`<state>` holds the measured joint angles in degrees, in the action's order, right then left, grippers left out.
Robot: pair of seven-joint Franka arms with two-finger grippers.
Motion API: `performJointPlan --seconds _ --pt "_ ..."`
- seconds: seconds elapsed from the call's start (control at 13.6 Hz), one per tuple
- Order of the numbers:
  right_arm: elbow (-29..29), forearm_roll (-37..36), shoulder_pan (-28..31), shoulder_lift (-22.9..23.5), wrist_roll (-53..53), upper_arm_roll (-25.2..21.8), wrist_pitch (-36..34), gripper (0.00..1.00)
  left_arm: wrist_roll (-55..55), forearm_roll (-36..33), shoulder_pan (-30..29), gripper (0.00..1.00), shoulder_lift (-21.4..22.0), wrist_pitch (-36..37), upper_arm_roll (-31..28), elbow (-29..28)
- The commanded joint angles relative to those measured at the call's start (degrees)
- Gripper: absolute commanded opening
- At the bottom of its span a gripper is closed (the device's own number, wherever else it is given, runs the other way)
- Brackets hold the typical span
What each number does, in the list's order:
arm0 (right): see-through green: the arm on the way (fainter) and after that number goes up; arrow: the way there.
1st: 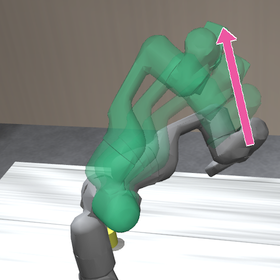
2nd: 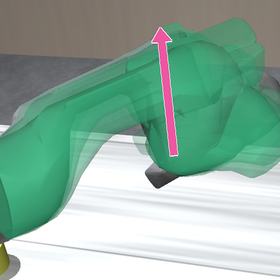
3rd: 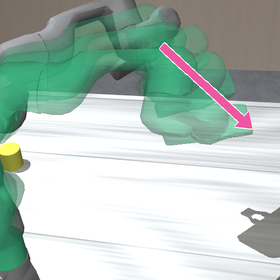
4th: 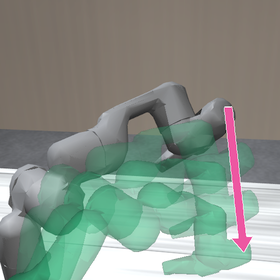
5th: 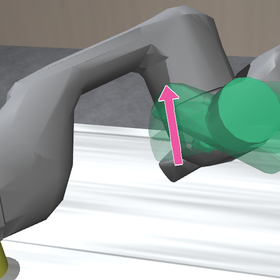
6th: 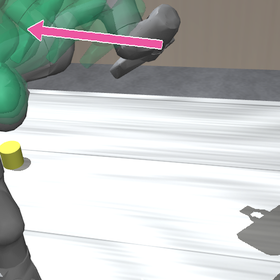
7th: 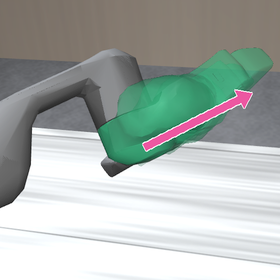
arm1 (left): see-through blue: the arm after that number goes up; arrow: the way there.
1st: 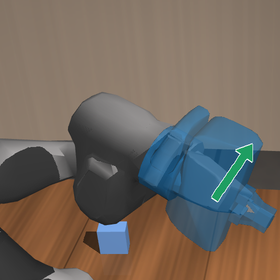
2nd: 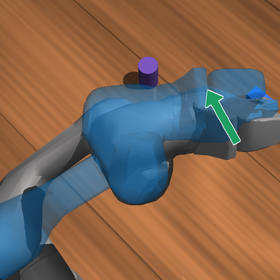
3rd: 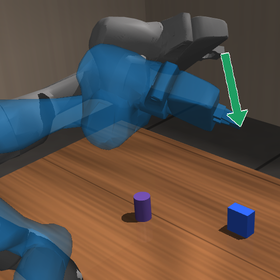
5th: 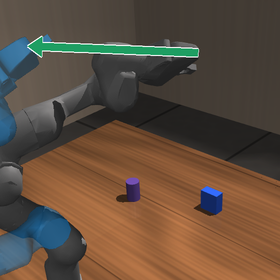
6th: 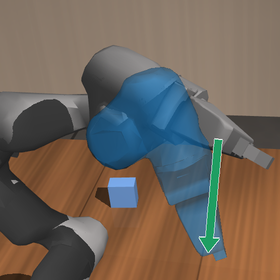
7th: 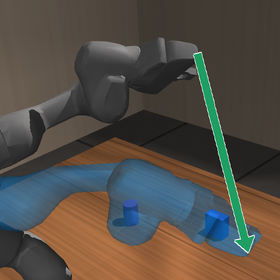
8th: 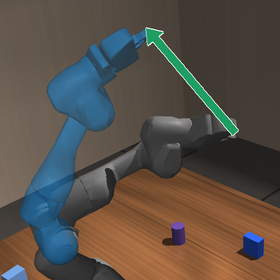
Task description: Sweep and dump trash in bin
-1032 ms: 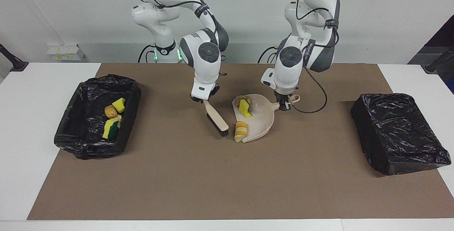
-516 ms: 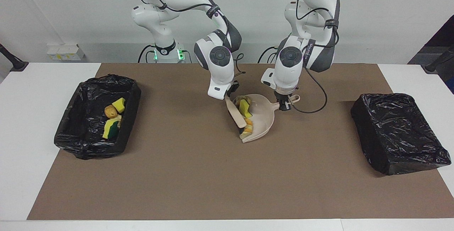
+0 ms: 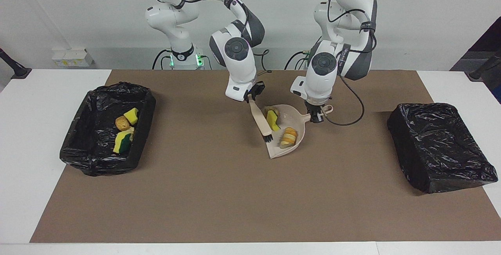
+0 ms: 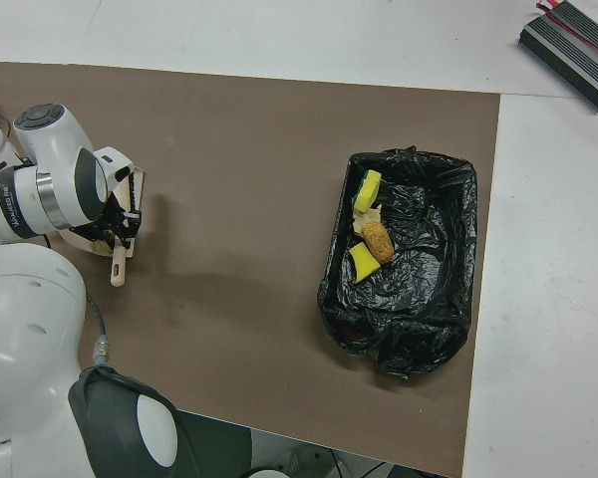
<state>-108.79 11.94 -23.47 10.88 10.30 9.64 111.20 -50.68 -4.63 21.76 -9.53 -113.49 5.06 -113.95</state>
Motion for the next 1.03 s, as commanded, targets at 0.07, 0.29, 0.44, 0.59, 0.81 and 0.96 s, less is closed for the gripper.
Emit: performJointPlan --seconds 0.07,0.29,0.44,0.59,0.81,0.96 --pt "-0.37 -3.23 3.42 -4.37 6.21 0.29 -4.05 0.00 -1.26 -0.91 -2.42 0.00 1.71 -0.15 0.13 -2.16" --pt "0.33 -4.11 6.06 -5.87 8.68 0.29 -7.65 0.00 -6.60 -0.56 -4.43 0.00 2.05 -1.21 0.04 -1.54" --pt "-0.02 -3.77 6.16 -6.49 12.97 0.82 -8.71 0.00 -13.27 0.14 -7.95 0.00 4.24 -1.64 0.22 -1.19" --pt "-0.37 -0.97 4.41 -7.54 20.60 1.08 -11.51 0.00 -21.08 2.95 -12.24 0.00 6.01 -1.56 0.04 -0.14" --pt "-3.17 4.32 1.33 -10.17 22.93 1.08 -11.88 0.00 -29.89 5.32 -18.23 0.00 5.93 -0.86 0.04 4.51" --pt "-5.20 4.67 -0.95 -11.93 20.92 1.08 -11.53 0.00 -33.68 8.04 -23.15 0.00 5.31 -0.86 -0.05 6.54"
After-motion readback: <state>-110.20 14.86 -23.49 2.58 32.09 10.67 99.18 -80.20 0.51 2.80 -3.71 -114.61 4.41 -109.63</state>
